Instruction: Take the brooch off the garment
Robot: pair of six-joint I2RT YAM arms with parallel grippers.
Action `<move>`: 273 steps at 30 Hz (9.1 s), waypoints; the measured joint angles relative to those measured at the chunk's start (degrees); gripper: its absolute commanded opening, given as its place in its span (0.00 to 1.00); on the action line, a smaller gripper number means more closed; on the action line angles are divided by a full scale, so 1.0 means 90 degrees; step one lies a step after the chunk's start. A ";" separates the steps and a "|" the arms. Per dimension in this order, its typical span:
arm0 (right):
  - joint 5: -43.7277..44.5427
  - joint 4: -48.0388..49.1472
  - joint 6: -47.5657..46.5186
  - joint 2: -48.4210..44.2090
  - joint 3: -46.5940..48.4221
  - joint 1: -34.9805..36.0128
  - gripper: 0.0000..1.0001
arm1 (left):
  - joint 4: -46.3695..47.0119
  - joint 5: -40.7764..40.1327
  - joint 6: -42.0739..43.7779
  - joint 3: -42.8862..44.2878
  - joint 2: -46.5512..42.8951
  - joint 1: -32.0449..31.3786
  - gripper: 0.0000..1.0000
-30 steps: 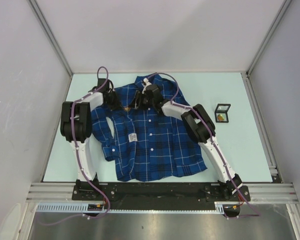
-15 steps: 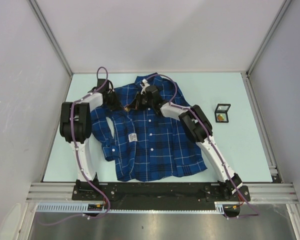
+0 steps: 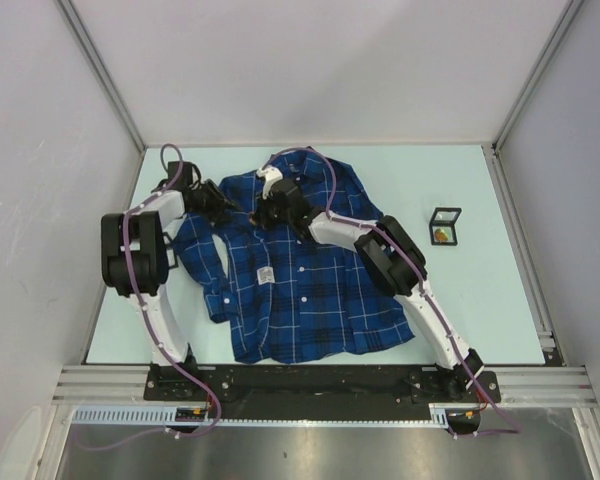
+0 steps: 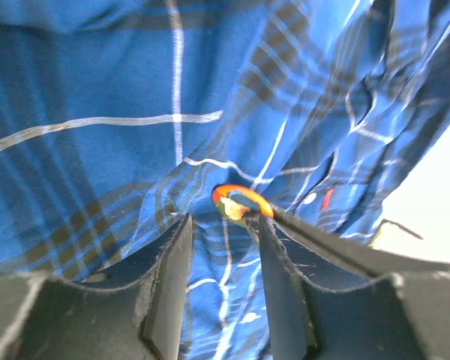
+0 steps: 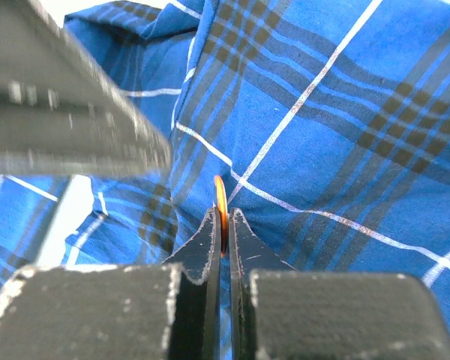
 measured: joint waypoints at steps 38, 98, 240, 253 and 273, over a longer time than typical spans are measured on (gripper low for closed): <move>0.0080 -0.0046 -0.1061 -0.0396 -0.0471 0.0345 0.57 | -0.0134 0.0274 -0.0219 0.0369 0.0668 -0.0330 0.03; -0.1562 0.0549 0.2713 0.0117 -0.0498 -0.0457 0.17 | 0.0556 0.0347 0.1212 0.0024 0.0493 0.0039 0.29; -0.1948 -0.0590 0.2004 -0.3594 -0.3298 -0.1732 0.78 | -0.0933 -0.1054 0.2200 0.0063 -0.4469 -0.2103 0.00; -0.2188 0.0313 0.2832 -0.7021 -0.5219 -0.0998 0.80 | 0.2387 0.1095 -0.0056 -0.2038 -0.5486 -0.1746 0.00; -0.1343 0.2336 0.4316 -0.6657 -0.5229 -0.0481 0.50 | 0.3060 0.1829 -0.0721 -0.2259 -0.5423 -0.1734 0.00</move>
